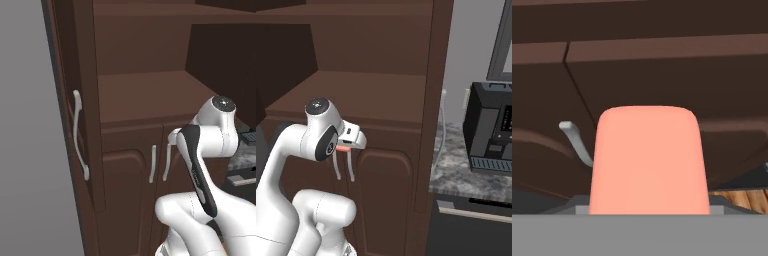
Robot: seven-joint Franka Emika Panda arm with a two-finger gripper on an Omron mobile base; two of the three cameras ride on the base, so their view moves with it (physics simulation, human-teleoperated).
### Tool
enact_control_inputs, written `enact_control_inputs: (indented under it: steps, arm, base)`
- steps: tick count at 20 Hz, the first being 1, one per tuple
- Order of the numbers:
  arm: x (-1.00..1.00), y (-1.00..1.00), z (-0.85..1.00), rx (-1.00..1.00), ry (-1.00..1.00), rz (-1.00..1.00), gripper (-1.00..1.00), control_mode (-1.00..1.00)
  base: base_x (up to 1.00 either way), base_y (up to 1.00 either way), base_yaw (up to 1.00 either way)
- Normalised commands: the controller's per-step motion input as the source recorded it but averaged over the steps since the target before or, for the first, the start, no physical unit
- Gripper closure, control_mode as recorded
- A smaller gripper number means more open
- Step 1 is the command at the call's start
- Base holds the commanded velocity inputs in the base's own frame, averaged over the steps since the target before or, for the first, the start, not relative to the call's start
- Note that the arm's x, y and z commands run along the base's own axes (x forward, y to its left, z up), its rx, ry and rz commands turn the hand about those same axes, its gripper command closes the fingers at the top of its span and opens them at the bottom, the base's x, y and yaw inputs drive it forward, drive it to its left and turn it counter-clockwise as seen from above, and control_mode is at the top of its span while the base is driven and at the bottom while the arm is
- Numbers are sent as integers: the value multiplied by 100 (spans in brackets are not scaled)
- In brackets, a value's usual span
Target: Pick up the bar soap and bar soap from the sink, and place them back in the cabinet, and close the cabinet doors.
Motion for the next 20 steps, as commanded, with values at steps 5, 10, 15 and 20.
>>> enact_control_inputs:
  steps: [5, 10, 15, 20]
  arm:
    - [0, 0, 4, 0, -1, 0, 100, -100]
    - [0, 0, 29, 0, -16, 0, 100, -100]
    - [3, 0, 41, -1, -21, 0, 100, -100]
    - [20, 0, 38, 0, -11, 0, 100, -100]
  base:
    - [0, 0, 0]
    - [0, 0, 0]
    - [0, 0, 0]
    - [0, 0, 0]
